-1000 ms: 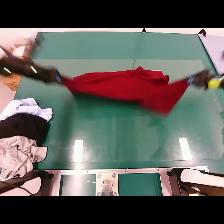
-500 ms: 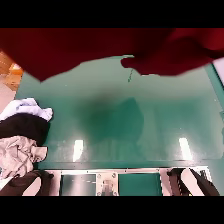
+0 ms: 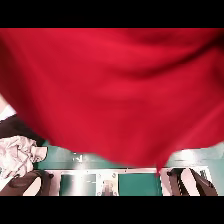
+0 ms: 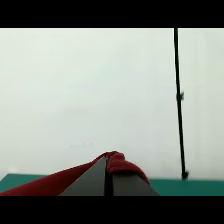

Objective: Fold the shirts.

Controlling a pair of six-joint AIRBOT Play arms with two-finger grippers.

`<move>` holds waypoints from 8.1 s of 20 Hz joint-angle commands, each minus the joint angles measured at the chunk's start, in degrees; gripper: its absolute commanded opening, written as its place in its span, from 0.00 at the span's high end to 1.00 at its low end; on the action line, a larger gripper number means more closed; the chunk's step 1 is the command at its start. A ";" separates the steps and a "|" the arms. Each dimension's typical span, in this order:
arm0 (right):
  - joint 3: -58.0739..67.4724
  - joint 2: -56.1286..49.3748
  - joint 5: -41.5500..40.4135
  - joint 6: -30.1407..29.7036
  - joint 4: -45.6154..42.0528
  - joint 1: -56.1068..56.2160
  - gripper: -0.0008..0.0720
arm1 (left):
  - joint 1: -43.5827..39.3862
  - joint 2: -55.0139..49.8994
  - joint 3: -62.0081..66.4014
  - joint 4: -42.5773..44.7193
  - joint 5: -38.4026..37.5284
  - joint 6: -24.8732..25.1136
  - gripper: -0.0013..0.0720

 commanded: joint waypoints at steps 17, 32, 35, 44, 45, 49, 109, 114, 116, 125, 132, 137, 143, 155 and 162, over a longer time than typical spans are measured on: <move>4.09 -60.96 -9.03 0.87 1.03 13.03 0.96 | 0.04 -56.72 -3.45 -24.70 13.97 13.25 0.95; 6.27 -61.11 17.31 5.90 -25.24 7.30 0.96 | 0.02 -57.02 -2.29 -8.33 -12.68 5.11 0.95; 3.67 -61.11 17.27 6.03 -28.04 7.32 0.96 | -0.17 -57.07 -7.37 -8.28 -13.55 3.69 0.95; -2.38 -61.11 14.40 7.02 -28.02 7.48 0.96 | -0.50 -57.07 -13.35 -12.11 -12.92 2.16 0.95; -2.29 -61.09 14.86 7.34 -28.02 7.45 0.87 | -0.50 -57.07 -13.35 -12.44 -13.66 1.25 0.95; 0.68 -60.19 20.90 10.62 -28.04 6.69 0.66 | -0.44 -56.94 -12.44 -12.33 -21.94 -1.14 0.87; -68.94 -13.62 7.74 23.06 -30.12 -1.97 0.45 | -11.58 -7.48 -80.43 -29.35 30.12 -3.10 0.95; -62.99 -12.90 11.54 20.74 -31.19 -1.97 0.96 | -11.56 -7.48 -76.30 -22.95 23.06 -4.90 0.95; -59.19 -10.71 13.97 23.32 -34.23 -1.97 0.96 | -11.56 -7.41 -71.73 -11.61 15.02 -12.09 0.95; -50.29 -7.32 18.82 29.90 -40.74 -1.92 0.96 | -11.56 -6.25 -59.41 7.26 -1.11 -23.04 0.95; -33.57 -13.64 15.96 29.11 -31.23 3.61 0.96 | -11.56 -17.59 -40.11 7.28 -2.71 -18.43 0.95; -25.09 -28.68 8.61 29.14 -29.40 11.85 0.96 | -11.58 -34.64 -23.17 6.60 -2.45 -14.75 0.95; -16.15 -47.63 -0.92 29.09 -27.39 16.22 0.95 | -11.56 -51.67 -10.29 6.21 1.92 -12.55 0.75; 0.70 -56.89 21.29 10.34 -31.39 2.32 0.06 | -6.03 -51.95 6.54 8.28 -16.61 -12.63 0.06; 0.68 -69.05 28.76 0.57 -24.72 4.72 0.04 | -6.05 -51.95 6.54 4.68 -18.51 -12.61 0.06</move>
